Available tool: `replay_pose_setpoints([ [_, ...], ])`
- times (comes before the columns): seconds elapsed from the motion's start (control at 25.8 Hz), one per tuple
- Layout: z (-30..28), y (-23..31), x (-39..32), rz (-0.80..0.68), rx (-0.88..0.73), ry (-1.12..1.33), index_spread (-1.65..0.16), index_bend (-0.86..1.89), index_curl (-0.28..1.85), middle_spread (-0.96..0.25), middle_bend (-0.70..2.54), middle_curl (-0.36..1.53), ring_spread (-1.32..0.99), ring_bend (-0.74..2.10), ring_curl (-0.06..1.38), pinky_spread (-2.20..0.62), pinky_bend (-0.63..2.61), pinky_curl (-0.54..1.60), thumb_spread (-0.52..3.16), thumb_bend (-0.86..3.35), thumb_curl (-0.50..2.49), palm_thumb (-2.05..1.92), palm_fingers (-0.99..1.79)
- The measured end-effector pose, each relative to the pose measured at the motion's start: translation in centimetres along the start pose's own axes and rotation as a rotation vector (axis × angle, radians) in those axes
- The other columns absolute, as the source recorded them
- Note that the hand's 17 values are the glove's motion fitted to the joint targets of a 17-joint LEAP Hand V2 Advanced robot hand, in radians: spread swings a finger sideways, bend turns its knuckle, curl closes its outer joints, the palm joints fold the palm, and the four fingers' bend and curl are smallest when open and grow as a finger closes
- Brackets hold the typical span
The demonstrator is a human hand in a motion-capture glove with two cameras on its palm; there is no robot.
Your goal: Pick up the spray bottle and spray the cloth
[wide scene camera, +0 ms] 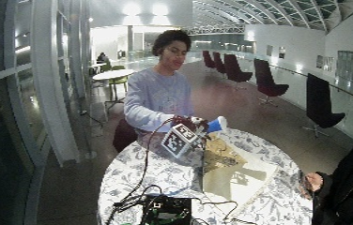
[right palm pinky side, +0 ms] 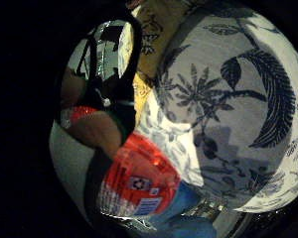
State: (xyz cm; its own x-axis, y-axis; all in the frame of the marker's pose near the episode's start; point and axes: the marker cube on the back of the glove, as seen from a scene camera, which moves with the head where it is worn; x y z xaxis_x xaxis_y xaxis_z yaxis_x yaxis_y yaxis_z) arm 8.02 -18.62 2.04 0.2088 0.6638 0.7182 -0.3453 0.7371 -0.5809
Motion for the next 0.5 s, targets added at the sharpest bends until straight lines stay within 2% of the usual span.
replay_pose_setpoints([
  [0.5, 0.69, -0.15, -0.40, -0.045, 0.001, -0.037, -0.19, 0.12, 0.32, -0.07, 0.30, 0.53, -0.03, 0.56, 0.43, 0.28, 0.20, 0.36, 0.66, -0.03, 0.66, 0.93, 1.08],
])
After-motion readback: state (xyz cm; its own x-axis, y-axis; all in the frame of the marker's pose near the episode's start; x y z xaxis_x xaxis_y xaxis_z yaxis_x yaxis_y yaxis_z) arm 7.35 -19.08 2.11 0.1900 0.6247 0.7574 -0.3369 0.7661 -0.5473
